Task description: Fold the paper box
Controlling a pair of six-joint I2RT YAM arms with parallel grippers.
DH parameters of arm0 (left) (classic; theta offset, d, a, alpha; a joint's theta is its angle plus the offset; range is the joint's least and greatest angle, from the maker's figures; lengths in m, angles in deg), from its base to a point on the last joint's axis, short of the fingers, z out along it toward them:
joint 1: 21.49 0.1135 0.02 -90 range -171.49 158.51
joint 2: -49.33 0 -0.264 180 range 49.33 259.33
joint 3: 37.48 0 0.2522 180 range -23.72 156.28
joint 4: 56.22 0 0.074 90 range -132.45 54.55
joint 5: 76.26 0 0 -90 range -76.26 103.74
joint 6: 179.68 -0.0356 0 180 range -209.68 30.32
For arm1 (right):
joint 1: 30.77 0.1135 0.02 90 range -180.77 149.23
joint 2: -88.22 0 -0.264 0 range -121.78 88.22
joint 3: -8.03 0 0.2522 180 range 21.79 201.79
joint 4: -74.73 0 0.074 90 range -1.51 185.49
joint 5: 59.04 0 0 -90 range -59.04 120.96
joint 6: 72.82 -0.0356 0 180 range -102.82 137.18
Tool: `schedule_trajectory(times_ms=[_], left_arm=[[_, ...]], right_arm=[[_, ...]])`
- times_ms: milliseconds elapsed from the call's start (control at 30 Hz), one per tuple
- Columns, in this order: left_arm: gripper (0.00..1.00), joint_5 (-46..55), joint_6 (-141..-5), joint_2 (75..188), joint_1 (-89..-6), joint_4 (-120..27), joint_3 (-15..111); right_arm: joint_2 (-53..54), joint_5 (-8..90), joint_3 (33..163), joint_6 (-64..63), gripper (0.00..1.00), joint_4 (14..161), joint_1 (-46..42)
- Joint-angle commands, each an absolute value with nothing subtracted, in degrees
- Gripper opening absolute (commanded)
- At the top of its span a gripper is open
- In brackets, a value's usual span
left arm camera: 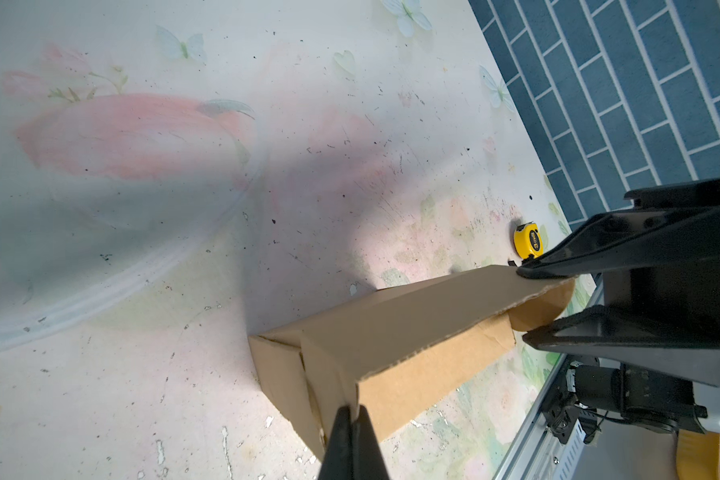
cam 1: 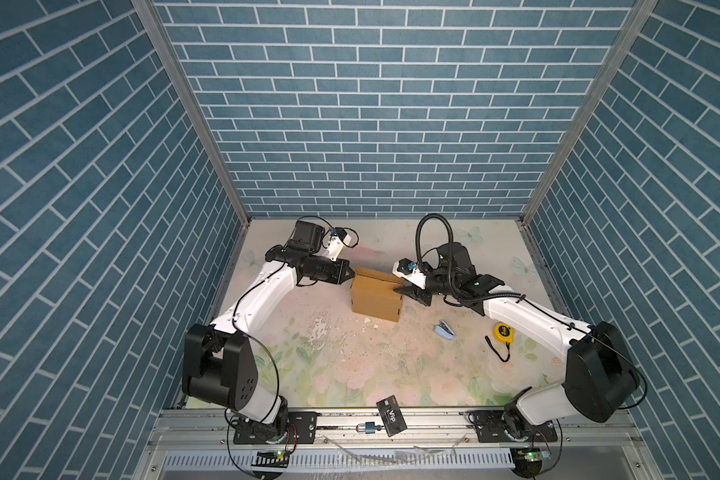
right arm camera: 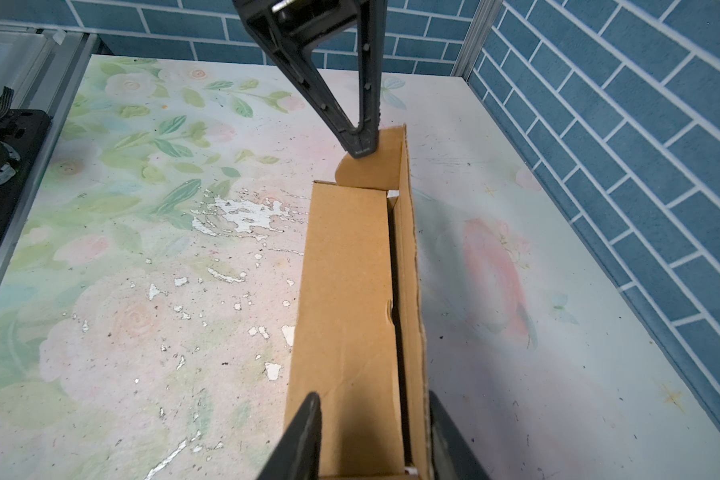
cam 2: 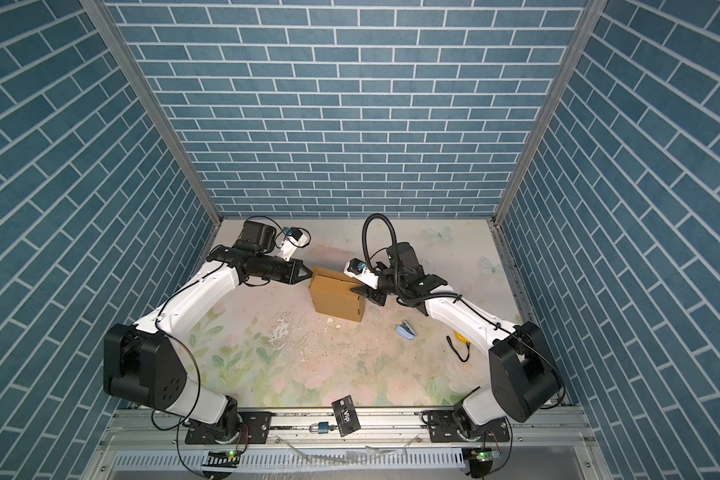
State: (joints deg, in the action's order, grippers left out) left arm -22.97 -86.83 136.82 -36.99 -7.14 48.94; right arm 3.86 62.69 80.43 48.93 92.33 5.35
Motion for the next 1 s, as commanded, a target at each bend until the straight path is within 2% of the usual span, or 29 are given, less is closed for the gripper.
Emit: schedule_trajectory(times_ms=[0, 967], left_arm=[[0.00, -22.9, -87.2, 137.2, -37.3, -5.5, 46.9], [0.00, -22.7, -88.9, 133.1, -37.6, -10.6, 38.2]], right_arm=[[3.7, 63.4, 79.2, 49.3, 0.39, 92.8, 5.8], [5.4, 58.0, 73.7, 48.2, 0.33, 87.7, 8.7]])
